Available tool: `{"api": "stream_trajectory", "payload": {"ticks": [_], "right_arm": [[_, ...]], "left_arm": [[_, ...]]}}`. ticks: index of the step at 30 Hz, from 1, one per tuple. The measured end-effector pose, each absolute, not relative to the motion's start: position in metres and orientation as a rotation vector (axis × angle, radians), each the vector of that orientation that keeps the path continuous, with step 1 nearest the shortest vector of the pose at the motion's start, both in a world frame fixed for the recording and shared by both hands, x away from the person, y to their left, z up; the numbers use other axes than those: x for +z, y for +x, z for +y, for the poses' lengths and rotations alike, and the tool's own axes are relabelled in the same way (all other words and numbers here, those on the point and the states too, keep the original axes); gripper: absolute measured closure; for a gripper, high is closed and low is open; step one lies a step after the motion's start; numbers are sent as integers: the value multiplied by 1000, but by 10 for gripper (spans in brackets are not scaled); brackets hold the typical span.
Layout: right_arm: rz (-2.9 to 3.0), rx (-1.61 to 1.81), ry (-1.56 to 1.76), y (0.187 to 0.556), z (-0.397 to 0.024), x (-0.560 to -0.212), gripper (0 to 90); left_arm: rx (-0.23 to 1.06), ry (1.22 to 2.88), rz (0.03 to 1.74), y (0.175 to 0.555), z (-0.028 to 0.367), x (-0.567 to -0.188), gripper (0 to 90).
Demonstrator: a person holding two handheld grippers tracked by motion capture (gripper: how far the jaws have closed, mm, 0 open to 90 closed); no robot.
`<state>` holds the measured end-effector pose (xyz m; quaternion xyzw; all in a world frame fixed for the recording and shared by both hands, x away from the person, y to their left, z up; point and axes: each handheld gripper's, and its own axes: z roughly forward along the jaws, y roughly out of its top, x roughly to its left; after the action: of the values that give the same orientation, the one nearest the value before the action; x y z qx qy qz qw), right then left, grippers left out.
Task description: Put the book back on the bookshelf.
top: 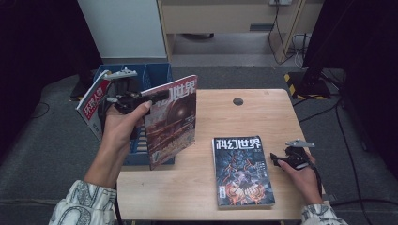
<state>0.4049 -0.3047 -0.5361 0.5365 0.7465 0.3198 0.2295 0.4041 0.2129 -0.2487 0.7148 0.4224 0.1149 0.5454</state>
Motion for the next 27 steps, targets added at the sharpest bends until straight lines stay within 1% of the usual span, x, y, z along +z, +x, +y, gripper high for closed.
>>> {"api": "stream_trajectory", "payload": {"ticks": [16,27], "right_arm": [[2045,888,1484,404,-304,-537,200],[2045,892,1467,404,-304,-538,198]], "left_arm": [[312,1679,1038,393,242,-245,836],[345,1632,1089,382,275,-241,836]]}}
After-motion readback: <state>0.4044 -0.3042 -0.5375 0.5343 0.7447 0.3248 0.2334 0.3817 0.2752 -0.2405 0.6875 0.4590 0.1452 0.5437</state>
